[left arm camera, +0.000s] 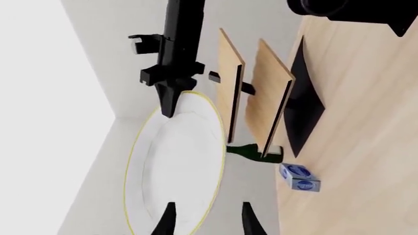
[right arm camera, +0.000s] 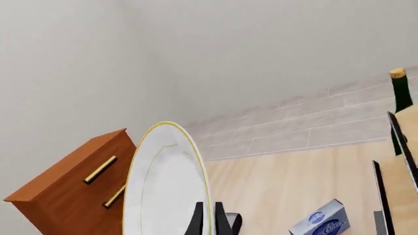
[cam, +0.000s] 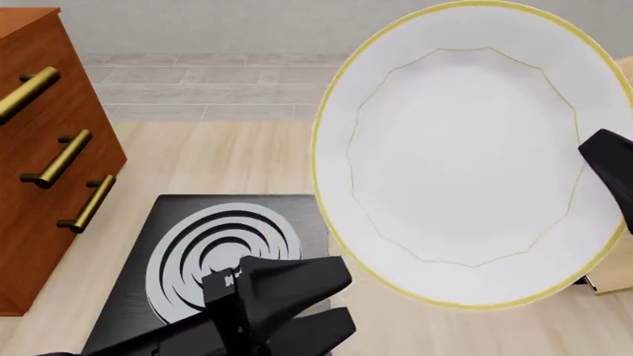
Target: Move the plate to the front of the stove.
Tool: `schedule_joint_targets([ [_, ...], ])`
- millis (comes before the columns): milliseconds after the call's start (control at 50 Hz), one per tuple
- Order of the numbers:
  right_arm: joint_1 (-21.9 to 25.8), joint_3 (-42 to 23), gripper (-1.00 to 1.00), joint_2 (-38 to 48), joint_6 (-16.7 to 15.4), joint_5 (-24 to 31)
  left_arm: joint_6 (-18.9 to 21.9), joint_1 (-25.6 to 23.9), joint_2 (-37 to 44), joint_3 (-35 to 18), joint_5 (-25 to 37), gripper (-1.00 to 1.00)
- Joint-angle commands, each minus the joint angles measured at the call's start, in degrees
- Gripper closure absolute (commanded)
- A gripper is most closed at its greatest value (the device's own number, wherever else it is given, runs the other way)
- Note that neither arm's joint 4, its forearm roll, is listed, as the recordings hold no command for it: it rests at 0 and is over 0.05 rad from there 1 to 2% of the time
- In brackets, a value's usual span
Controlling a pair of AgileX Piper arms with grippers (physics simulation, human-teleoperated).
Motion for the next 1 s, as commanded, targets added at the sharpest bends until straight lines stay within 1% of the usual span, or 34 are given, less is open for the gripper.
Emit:
schedule_joint_targets([
  [20, -4.3, -1.9, 1.0, -3.9, 1.7, 3.1, -1.5, 0.4, -4.1, -0.4, 3.4, -1.0],
  [80, -4.7, -2.3, 1.0, -4.5, 1.7, 3.7, -4.3, 1.7, -9.3, -1.8, 9.0, -1.0],
  [120, -5.2, -2.4, 1.0, -5.1, 2.1, 4.1, -5.1, 2.0, -11.5, -2.3, 10.7, -1.0],
  [140, -5.3, -2.7, 1.0, -5.3, 2.0, 4.6, -7.5, 3.0, -14.6, -3.5, 14.8, -1.0],
  [160, -5.7, -2.8, 1.0, -5.7, 2.0, 4.9, -8.3, 3.3, -16.2, -3.9, 16.6, -1.0],
  [220, -6.4, -2.7, 1.0, -6.5, 2.3, 5.4, -8.4, 4.0, -18.0, -4.0, 17.6, -1.0],
  [320, -7.8, -2.9, 1.0, -7.6, 2.8, 6.1, -11.5, 5.6, -22.7, -5.5, 22.3, -1.0],
  [440, -9.2, -4.0, 1.0, -7.5, 3.0, 6.4, -11.6, 6.8, -24.6, -5.1, 23.2, -1.0],
  [560, -10.2, -3.5, 1.0, -7.1, 3.8, 5.3, -12.1, 7.5, -26.3, -4.5, 23.9, -1.0],
  [640, -10.6, -2.8, 1.0, -6.8, 4.1, 4.5, -13.1, 8.3, -27.8, -4.7, 25.4, -1.0],
  [780, -11.0, -2.0, 1.0, -6.0, 4.6, 3.3, -20.1, 11.4, -34.7, -9.0, 35.1, -1.0],
  [840, -10.9, -1.8, 1.0, -5.1, 5.0, 2.7, -25.9, 13.1, -39.1, -12.9, 42.2, -1.0],
  [880, -10.3, -1.6, 1.0, -3.4, 5.7, 2.0, -28.8, 14.1, -41.3, -15.3, 46.0, -1.0],
  [900, -10.4, -1.6, 1.0, -3.2, 5.8, 1.3, -31.6, 15.3, -42.7, -17.2, 49.2, -1.0],
  [920, -10.5, -1.7, 1.0, -3.1, 5.7, 1.1, -32.1, 15.5, -43.0, -17.6, 50.0, -1.0],
  [940, -10.4, -1.7, 1.0, -2.6, 5.6, 0.7, -33.4, 16.0, -43.6, -18.4, 51.6, -1.0],
  [960, -10.3, -1.6, 1.0, -1.7, 6.1, -0.3, -35.8, 17.1, -44.9, -20.1, 53.7, -1.0],
  [1000, -10.4, -1.8, 1.0, -0.6, 6.1, -1.0, -37.9, 17.6, -45.3, -21.6, 56.1, -1.0],
])
